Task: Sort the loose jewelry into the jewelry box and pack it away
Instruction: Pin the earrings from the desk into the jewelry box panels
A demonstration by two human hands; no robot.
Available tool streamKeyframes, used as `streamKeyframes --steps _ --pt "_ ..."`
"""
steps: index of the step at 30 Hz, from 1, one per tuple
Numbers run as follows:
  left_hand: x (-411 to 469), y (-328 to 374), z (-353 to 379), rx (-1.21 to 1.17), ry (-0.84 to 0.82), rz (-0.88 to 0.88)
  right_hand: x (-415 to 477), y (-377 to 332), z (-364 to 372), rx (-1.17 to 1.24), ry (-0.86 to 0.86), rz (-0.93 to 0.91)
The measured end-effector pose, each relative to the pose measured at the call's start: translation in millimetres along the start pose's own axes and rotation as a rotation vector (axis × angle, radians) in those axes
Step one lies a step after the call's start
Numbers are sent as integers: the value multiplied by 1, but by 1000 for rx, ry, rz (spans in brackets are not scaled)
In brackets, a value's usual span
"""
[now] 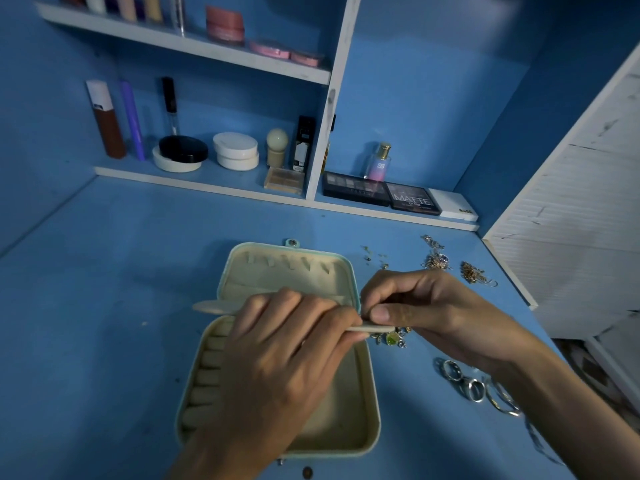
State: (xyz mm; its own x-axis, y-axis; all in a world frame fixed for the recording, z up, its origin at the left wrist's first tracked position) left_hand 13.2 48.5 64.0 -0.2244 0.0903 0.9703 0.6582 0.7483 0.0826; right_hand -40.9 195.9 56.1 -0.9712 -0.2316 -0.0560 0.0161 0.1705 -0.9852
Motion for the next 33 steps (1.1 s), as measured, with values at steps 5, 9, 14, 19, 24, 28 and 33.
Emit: streamKeyframes --steps 5,9,14,19,24,28,33 --pt "0 1 0 6 -1 0 2 -6 2 -77 -88 6" --pt "-1 1 0 -5 14 -4 5 -12 4 -124 -165 17" --pt "0 0 0 -4 10 -6 9 -17 5 -191 -227 34" --pt "0 -1 1 -14 9 -14 11 -17 6 -201 -232 29" --pt "0 -1 0 -21 5 -22 11 -14 4 -98 -161 18" --pt "1 -1 0 -22 10 -23 10 -7 0 -23 -102 34" --pt "1 -1 0 -20 18 -24 4 -3 -7 -140 -73 31"
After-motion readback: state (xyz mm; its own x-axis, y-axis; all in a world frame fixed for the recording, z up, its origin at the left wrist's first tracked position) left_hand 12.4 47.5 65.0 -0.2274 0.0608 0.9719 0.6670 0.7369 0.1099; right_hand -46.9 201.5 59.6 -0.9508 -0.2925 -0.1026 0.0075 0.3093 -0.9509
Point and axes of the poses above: each hand's wrist, its own x-axis towards the middle knuckle, its own z-axis out of the palm, y = z × x, the point moved 6 cm from there along x, towards the middle knuckle, and after that the axes turned 14 degrees about y, right-handed, at the moved point
